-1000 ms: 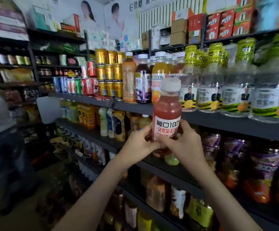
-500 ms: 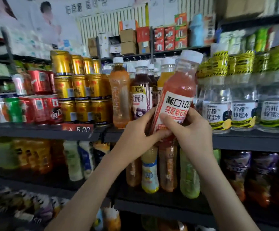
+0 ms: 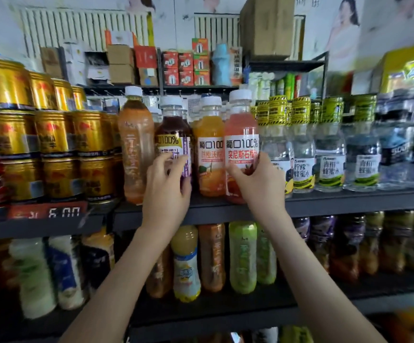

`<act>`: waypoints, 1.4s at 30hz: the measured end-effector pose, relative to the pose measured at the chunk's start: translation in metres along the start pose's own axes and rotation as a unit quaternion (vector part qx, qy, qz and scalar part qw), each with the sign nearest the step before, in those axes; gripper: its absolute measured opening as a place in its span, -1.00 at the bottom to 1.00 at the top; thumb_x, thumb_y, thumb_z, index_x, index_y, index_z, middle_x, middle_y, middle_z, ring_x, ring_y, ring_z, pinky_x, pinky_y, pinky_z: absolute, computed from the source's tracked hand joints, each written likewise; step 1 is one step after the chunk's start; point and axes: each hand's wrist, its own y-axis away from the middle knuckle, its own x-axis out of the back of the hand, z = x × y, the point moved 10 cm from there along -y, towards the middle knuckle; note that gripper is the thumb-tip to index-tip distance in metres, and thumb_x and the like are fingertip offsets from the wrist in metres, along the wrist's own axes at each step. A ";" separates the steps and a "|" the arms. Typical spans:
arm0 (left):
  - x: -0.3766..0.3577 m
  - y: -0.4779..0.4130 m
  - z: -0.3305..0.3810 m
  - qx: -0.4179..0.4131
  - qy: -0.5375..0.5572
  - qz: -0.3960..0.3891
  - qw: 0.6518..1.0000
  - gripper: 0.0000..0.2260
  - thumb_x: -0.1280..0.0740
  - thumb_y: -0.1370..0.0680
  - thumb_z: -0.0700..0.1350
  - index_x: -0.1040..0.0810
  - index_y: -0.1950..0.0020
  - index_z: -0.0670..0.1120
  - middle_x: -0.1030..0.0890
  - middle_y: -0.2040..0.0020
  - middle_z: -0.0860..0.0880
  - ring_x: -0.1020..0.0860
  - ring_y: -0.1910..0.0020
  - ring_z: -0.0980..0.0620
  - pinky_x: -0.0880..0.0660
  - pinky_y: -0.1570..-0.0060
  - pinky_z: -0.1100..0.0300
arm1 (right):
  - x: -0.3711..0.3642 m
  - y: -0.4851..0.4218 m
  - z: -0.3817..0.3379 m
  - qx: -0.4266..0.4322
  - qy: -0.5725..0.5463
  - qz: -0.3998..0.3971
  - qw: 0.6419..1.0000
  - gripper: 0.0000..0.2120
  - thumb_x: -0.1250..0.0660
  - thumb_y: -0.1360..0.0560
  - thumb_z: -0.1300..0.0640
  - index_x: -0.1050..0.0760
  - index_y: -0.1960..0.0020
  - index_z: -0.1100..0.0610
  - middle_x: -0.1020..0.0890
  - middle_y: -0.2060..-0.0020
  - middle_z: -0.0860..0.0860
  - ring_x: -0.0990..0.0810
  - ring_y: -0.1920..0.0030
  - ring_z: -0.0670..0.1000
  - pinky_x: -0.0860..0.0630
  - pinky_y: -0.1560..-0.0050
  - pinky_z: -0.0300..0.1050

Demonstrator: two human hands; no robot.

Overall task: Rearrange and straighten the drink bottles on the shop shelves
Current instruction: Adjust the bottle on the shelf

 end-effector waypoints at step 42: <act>0.051 -0.002 -0.063 0.149 -0.063 0.085 0.983 -0.28 -0.35 -0.52 -0.03 -0.01 -0.54 -0.07 -0.28 -0.35 -0.26 -0.28 -0.32 -0.23 -0.35 -0.24 -0.10 | -0.042 0.032 -0.042 0.156 0.134 0.027 0.978 -0.42 -0.22 -0.51 0.35 -0.12 -0.49 0.29 -0.38 -0.26 0.23 -0.38 -0.20 0.22 -0.40 -0.16 0.03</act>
